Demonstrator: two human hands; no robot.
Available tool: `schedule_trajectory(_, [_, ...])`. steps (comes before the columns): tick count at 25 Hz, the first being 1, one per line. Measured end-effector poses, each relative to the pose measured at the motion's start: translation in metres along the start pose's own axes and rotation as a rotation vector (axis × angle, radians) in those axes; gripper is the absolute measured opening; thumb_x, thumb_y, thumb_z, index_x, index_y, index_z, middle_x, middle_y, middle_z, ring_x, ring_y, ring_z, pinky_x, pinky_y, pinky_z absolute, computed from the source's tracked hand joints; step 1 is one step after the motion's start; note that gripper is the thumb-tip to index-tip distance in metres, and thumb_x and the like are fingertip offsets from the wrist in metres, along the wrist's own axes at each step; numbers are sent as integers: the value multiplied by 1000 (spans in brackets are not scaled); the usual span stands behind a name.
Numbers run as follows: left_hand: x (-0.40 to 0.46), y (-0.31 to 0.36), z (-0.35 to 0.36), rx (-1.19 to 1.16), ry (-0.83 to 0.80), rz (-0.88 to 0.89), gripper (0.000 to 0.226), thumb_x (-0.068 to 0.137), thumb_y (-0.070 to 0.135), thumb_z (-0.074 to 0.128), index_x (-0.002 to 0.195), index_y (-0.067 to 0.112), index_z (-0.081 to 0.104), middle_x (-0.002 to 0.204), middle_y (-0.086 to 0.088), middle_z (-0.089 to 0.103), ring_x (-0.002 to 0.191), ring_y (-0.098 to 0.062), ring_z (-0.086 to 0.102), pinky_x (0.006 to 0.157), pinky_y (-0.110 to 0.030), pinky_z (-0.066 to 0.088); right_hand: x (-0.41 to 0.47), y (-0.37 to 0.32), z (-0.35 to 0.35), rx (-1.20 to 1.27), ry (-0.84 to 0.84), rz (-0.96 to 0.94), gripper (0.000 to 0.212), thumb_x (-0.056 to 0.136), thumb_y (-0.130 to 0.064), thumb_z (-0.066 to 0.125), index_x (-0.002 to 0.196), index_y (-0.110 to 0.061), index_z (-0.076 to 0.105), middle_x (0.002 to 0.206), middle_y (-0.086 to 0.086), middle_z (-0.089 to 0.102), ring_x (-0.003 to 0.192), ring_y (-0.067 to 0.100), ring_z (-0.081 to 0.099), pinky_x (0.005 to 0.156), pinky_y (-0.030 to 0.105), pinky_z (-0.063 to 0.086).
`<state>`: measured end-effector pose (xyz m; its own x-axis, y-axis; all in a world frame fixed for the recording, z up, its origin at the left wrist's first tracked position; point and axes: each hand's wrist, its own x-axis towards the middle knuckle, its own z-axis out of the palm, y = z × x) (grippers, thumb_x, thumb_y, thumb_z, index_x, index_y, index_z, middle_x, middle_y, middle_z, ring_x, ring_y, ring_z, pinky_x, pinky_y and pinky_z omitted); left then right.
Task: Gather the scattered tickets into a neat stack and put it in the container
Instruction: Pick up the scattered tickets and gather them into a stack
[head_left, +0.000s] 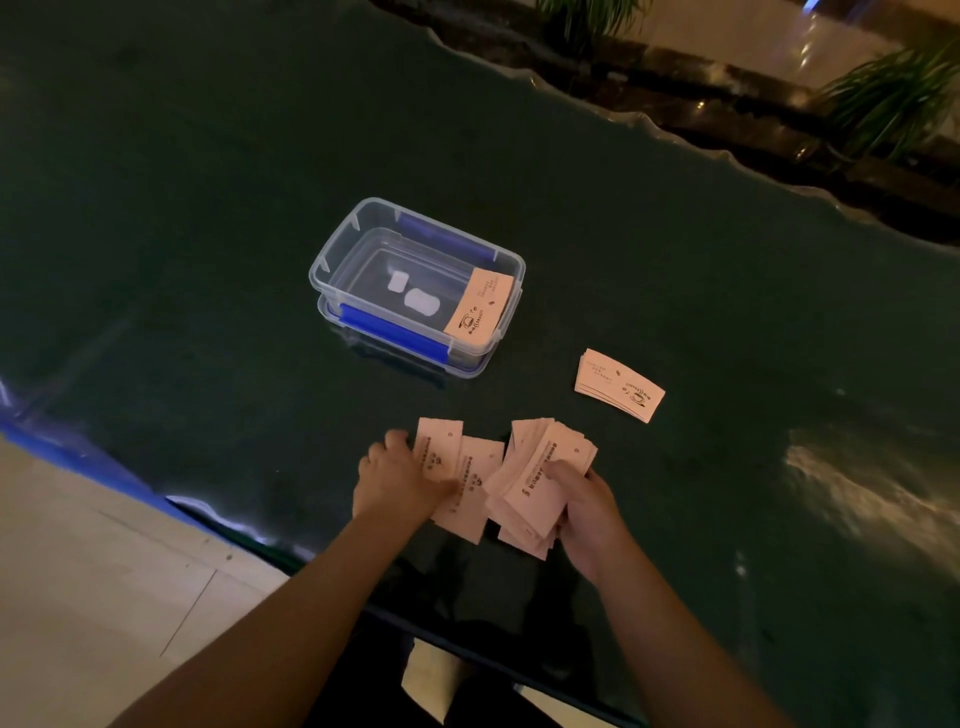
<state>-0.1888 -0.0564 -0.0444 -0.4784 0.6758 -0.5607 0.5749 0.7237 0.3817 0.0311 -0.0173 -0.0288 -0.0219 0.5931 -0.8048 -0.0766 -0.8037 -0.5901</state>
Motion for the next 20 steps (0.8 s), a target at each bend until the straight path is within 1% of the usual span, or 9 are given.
schedule_trajectory(2, [-5,3,6,-30,-47,23,82,70,46,88,137,22,47,131,-7,59,122,-29,58,98,-49,55,-3,6,3,13,-30,-10,25,103,-15,64,124,-26,71,112,4,84,101,22,80,72,42,64])
schedule_trajectory(6, [-13,6,8,-27,-80,74,52,85,34,78,130,21,57,125,-5,65,111,-24,65,91,-44,59,-7,17,14,-80,-35,-25,27,100,-12,67,113,-36,70,91,-13,85,83,9,82,62,32,65])
schedule_trajectory(8, [-15,7,6,-20,-65,98,39,92,27,71,129,20,61,126,-6,64,105,-22,66,87,-38,59,-10,20,19,-113,-15,-47,30,100,-12,66,112,-39,69,91,-14,84,81,7,81,57,27,63])
schedule_trajectory(10, [-15,8,4,-38,-65,123,32,99,26,61,130,19,63,126,-7,66,102,-20,68,84,-36,59,-14,19,27,-130,6,-69,31,99,-14,67,111,-42,68,99,-12,81,85,9,79,54,25,62])
schedule_trajectory(13, [-17,10,2,-81,-94,126,30,103,25,54,130,17,63,127,-6,68,101,-19,68,81,-34,59,-17,15,36,-100,20,-74,34,99,-11,65,121,-37,67,108,-4,80,92,16,79,58,31,64])
schedule_trajectory(15, [-17,11,2,-122,-109,104,30,103,24,54,131,17,62,126,-6,68,99,-18,68,76,-32,57,-18,16,36,-33,35,-79,36,99,-8,64,126,-30,68,108,1,83,92,21,82,64,36,65])
schedule_trajectory(17, [-17,11,3,-162,-116,76,29,103,23,54,130,17,63,123,-5,70,97,-17,68,70,-28,53,-18,20,32,64,38,-92,36,101,-5,60,131,-23,69,108,3,85,93,21,83,66,37,65])
schedule_trajectory(19, [-16,13,4,-181,-122,69,26,104,26,49,122,17,67,114,-5,72,89,-15,68,66,-28,51,-19,24,29,106,34,-87,36,102,-5,56,133,-20,69,111,7,84,95,23,83,67,36,65])
schedule_trajectory(20, [-16,13,5,-187,-123,74,27,105,28,46,114,16,69,106,-6,72,83,-15,67,64,-30,50,-19,27,28,88,29,-89,36,102,-5,56,132,-18,70,112,8,84,95,23,83,67,36,65])
